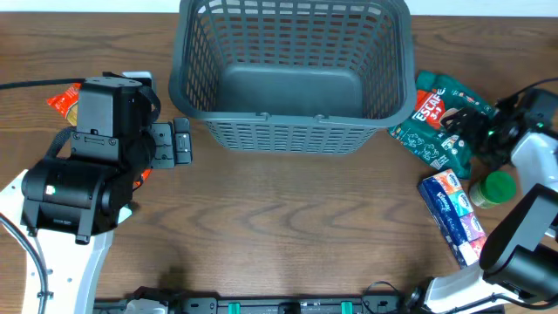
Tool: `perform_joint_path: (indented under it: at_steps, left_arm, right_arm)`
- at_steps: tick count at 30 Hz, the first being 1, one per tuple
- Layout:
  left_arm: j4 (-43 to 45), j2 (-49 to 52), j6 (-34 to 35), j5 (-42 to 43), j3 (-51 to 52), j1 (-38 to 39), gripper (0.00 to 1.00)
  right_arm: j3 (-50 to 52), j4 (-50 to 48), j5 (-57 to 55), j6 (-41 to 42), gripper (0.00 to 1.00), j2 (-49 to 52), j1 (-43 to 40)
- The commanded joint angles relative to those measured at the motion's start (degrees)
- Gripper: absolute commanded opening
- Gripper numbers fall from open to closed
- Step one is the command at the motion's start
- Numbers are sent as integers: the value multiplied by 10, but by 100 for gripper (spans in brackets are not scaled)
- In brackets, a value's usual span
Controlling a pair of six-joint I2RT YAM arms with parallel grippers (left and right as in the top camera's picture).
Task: Pack container
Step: 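Grasp the green Nescafe bag with the right gripper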
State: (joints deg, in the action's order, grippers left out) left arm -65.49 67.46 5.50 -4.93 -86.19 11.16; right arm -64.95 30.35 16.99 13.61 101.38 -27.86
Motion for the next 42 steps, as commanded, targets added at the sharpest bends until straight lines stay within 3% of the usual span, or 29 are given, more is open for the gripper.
perform_joint_path:
  at_steps: [1,8,14,25,27,33,42]
  left_arm:
    - [-1,3,-9,-7,-9,3,98]
    - [-1,3,-9,-7,-9,3,98]
    - [-2,3,-9,-7,-9,3,99]
    - [-5,3,-9,-7,-9,3,99]
    - [-5,3,-9,-7,-9,3,99]
    - [-5,3,-9,-7,-9,3,99]
    - [-5,3,-9,-7,-9,3,99]
  right_arm:
    - [30,-27,6,-8,99,0,6]
    - [101,-122,6,-8,99,5,6]
    - [106,-128,10,-8,95,35,6]
    - [105,-144,49,-4,11,37,6]
    - [101,-143,59,-4,1,37,6]
    - [59,-119,88,-4,1,12,8]
    - [-152,70,31,-37,1,-78,42]
